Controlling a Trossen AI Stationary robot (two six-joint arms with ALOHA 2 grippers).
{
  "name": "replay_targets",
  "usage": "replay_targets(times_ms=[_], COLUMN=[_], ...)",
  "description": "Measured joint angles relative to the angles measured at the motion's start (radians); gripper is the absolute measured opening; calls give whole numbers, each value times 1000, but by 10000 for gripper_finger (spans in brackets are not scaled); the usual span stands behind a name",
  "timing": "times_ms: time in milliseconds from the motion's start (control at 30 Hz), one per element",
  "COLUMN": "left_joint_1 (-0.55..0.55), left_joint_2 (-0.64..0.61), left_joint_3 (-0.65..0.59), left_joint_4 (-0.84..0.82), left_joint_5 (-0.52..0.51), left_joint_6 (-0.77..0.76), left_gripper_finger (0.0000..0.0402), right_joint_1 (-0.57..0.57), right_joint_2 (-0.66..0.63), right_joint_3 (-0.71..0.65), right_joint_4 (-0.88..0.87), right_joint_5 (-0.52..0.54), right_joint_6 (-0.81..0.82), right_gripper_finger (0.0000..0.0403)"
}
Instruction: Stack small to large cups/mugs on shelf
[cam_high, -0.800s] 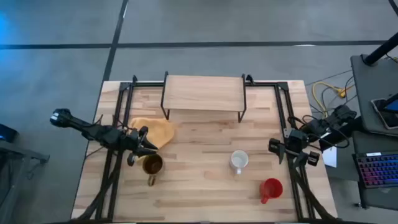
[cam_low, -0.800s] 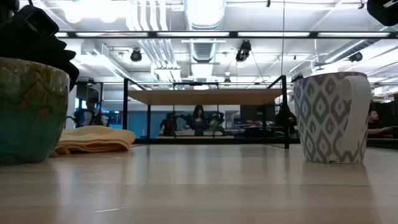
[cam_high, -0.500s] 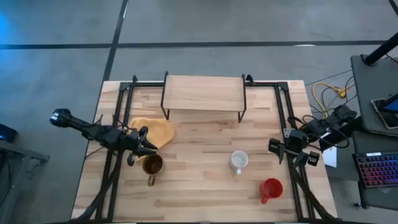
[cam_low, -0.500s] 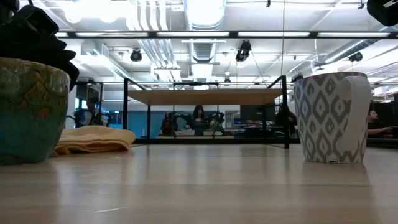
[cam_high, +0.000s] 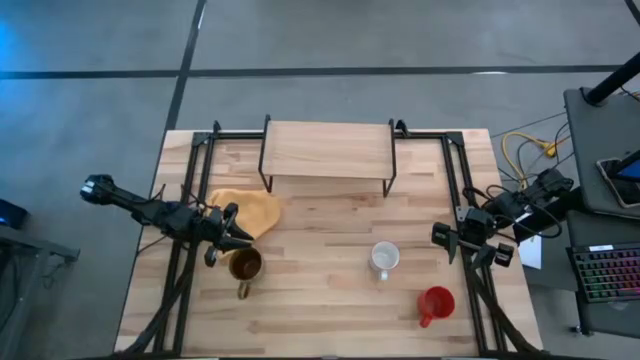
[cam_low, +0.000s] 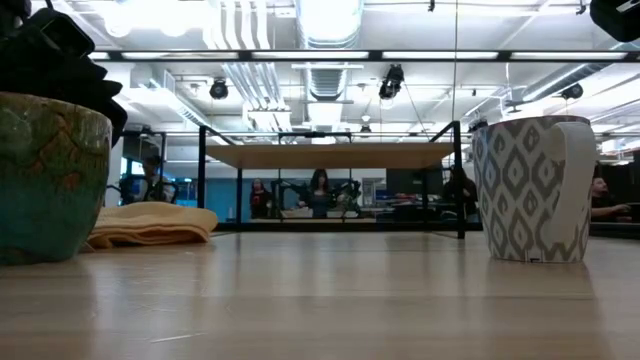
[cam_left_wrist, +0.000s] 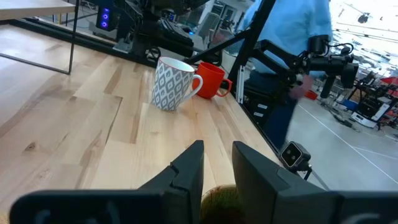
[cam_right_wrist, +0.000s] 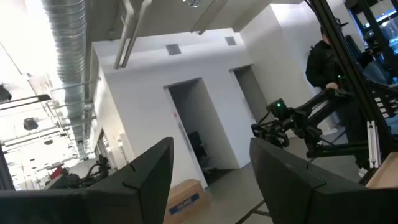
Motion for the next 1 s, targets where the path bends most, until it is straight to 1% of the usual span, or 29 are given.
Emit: replay_targets(times_ms=[833, 867, 900, 967, 1000], left_joint_1=[0, 0, 0, 0, 0], left_joint_2=[0, 0, 0, 0, 0], left_joint_3=[0, 0, 0, 0, 0], left_joint_4=[0, 0, 0, 0, 0], left_joint_5=[0, 0, 0, 0, 0], left_joint_6=[0, 0, 0, 0, 0], left_gripper_finger=[70, 70, 70, 70, 70], right_joint_1=[0, 0, 0, 0, 0], right_joint_2=[0, 0, 0, 0, 0], right_joint_3=[0, 0, 0, 0, 0], right_joint_4=[1, 1, 1, 3, 2], right_joint_5=[10, 40, 95, 253, 333], right_joint_6=[-1, -16, -49, -58, -20], right_gripper_finger=[206, 206, 206, 206, 206])
